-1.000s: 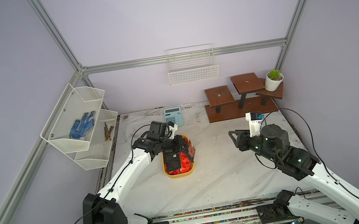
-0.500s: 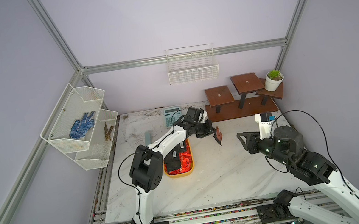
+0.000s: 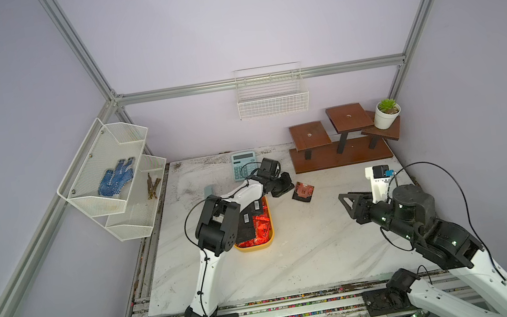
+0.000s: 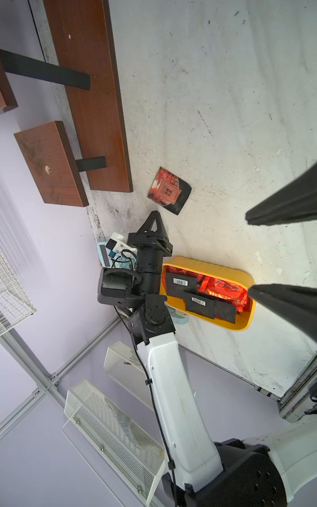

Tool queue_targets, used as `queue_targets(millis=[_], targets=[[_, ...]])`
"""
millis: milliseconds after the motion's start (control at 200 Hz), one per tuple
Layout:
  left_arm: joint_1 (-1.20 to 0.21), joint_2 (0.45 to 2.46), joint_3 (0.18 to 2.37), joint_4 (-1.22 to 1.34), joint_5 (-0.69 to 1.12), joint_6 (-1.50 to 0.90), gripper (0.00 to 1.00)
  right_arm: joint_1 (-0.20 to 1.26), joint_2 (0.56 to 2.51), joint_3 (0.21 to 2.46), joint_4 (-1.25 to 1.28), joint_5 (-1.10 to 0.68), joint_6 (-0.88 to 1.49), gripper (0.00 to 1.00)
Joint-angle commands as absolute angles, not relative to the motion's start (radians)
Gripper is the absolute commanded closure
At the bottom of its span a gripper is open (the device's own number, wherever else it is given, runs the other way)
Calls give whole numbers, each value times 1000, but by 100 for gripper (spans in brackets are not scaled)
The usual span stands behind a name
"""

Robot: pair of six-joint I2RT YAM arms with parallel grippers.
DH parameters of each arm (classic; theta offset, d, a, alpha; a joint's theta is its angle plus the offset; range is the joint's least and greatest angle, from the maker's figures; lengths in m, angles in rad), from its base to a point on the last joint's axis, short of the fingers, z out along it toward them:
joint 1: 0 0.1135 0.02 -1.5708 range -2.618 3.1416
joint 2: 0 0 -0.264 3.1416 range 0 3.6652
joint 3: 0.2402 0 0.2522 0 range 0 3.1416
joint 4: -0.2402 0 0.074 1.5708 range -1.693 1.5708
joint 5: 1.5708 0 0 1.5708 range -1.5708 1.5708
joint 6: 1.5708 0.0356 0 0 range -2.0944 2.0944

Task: Take the tea bags out of the storage box
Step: Place the tea bag at the center of the board, then pick up the tea bag from the storage box.

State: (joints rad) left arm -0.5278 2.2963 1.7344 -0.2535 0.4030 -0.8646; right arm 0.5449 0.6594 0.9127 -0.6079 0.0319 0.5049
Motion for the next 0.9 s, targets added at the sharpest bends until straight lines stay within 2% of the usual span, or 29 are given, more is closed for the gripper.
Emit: queue_targets(millis=[0,35,65,140,305,605,745,895], targets=[[-526,2266,1717,-229,384,-859,90,540,669,894,-610,29,511,59],[-526,2264,1716,-245,379,-852,68,541,675,891,-605,26,510,59],[-526,2258,1716,-264,369,-847,56,541,679,890,-602,23,512,59],[-526,2227,1700,-275,353,-834,46,541,693,887,-590,16,512,59],[-527,2119,1688,-312,319,-783,44,541,729,875,-548,-13,505,55],[-509,1853,1669,-520,224,-653,43,562,929,842,-346,-201,577,54],[-455,1689,1555,-617,169,-644,43,655,1064,874,-268,-180,599,55],[-365,1487,1360,-682,128,-642,41,724,1233,932,-184,-206,626,61]])
